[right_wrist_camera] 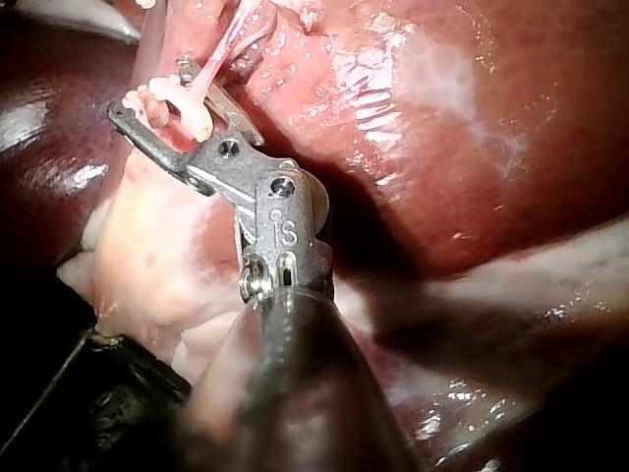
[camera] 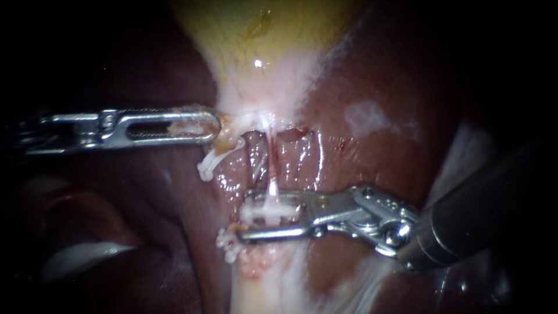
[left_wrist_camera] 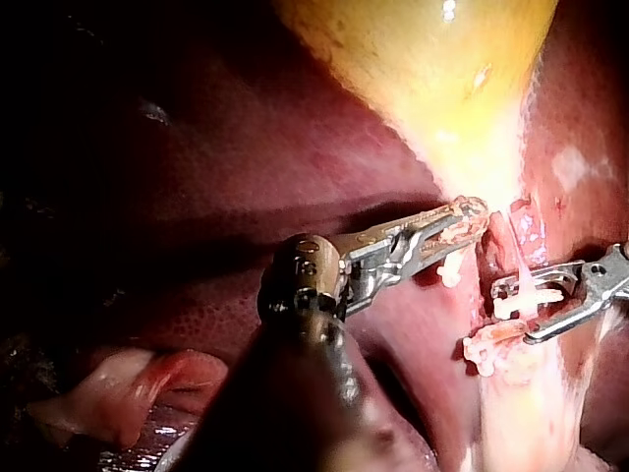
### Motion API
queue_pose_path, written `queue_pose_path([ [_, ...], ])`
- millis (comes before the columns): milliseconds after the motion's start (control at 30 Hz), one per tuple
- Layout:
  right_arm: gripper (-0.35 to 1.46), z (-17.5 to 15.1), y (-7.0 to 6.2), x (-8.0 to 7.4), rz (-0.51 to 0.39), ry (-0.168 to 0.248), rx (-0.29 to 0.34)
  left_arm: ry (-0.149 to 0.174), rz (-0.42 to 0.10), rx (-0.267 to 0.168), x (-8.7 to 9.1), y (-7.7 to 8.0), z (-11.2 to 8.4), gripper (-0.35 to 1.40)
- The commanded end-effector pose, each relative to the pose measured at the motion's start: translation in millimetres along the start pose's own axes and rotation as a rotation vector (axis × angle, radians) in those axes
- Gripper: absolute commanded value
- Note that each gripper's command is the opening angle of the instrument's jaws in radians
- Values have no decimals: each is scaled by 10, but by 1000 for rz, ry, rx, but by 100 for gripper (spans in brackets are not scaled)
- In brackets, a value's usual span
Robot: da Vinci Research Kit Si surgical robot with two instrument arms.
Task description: Going back first clip right tube
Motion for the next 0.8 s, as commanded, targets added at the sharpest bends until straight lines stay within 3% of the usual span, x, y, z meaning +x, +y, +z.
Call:
queue_pose_path([
  [33,50,-1,1,0,-8,0,-3,0,0,0,0,0,0,-35],
  [267,50,-20,12,-4,-78,-4,-35,0,0,0,0,-1,0,-35],
  [500,50,-57,13,-2,-227,-25,-43,0,0,0,0,-1,0,-35],
  [800,50,-112,4,38,-347,-91,-33,0,0,0,0,-1,0,-35],
])
